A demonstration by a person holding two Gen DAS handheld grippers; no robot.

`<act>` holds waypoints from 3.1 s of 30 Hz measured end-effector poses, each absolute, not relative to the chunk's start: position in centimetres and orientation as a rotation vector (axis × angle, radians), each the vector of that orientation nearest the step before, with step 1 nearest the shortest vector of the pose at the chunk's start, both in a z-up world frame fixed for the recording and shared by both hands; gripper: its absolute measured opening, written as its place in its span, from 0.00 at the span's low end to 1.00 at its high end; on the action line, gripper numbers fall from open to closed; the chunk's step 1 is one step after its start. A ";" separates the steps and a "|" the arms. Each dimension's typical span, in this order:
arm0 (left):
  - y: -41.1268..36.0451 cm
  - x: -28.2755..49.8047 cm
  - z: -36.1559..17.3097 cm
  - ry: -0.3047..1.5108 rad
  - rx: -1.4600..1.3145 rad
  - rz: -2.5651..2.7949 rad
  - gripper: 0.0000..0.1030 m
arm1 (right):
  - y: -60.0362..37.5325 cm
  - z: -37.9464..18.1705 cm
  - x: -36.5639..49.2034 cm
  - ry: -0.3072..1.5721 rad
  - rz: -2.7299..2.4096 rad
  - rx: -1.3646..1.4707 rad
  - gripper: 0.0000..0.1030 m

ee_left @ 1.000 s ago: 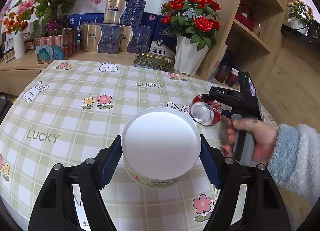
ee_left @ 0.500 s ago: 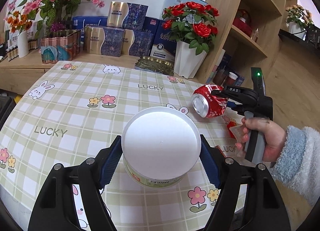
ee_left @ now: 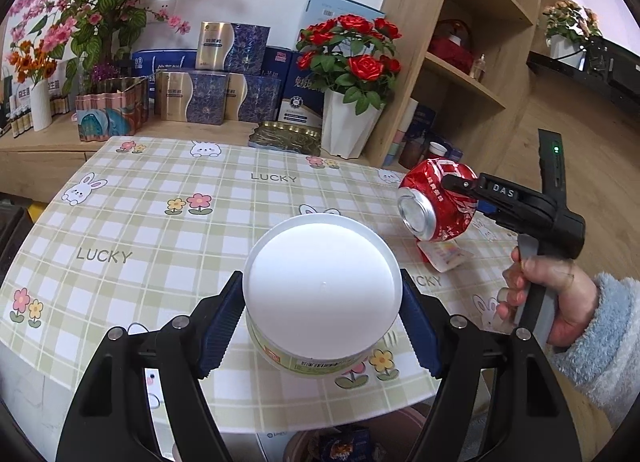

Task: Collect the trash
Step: 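Lower the can into the bin and open the right tool while the left tool carries the cup, then lower the green cup into the bin and open the left tool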

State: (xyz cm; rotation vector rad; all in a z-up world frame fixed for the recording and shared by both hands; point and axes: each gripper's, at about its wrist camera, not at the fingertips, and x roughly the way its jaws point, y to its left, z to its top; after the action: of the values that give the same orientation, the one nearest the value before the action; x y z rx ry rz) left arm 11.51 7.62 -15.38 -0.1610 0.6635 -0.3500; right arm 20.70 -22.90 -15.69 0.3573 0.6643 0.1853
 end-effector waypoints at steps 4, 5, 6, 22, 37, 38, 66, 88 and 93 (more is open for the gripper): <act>6.7 8.8 -14.7 0.659 -0.145 -0.373 0.70 | -23.4 -15.0 17.2 0.653 0.202 0.364 0.51; 6.5 8.2 -14.6 0.659 -0.142 -0.378 0.70 | -23.4 -15.0 16.0 0.653 0.206 0.363 0.51; 6.3 7.5 -14.6 0.660 -0.141 -0.382 0.70 | -23.5 -15.0 15.4 0.653 0.208 0.362 0.51; 5.0 -1.3 -14.7 0.661 -0.113 -0.427 0.70 | -22.0 -21.8 -0.2 0.745 0.232 0.357 0.51; 5.9 -2.7 -17.2 0.695 -0.183 -0.398 0.70 | -18.4 -34.5 -2.1 1.144 0.216 0.202 0.51; 6.0 -2.7 -17.2 0.695 -0.182 -0.395 0.70 | -18.2 -35.0 -2.2 1.158 0.218 0.190 0.51; 6.6 -2.0 -18.7 0.731 -0.197 -0.372 0.70 | -16.5 -39.3 -1.5 1.350 0.264 0.143 0.73; 4.4 -1.2 -20.4 0.809 -0.132 -0.393 0.70 | -24.7 -24.5 -1.8 0.738 0.114 0.271 0.94; 3.3 -0.7 -21.6 0.850 -0.101 -0.397 0.70 | -25.2 -24.4 -1.9 0.729 0.117 0.307 0.94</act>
State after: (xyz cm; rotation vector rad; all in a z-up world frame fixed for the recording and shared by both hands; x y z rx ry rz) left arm -0.72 3.29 -21.62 -0.1008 0.8503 -0.3970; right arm -1.93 -25.19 -24.43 0.3069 0.7291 0.1172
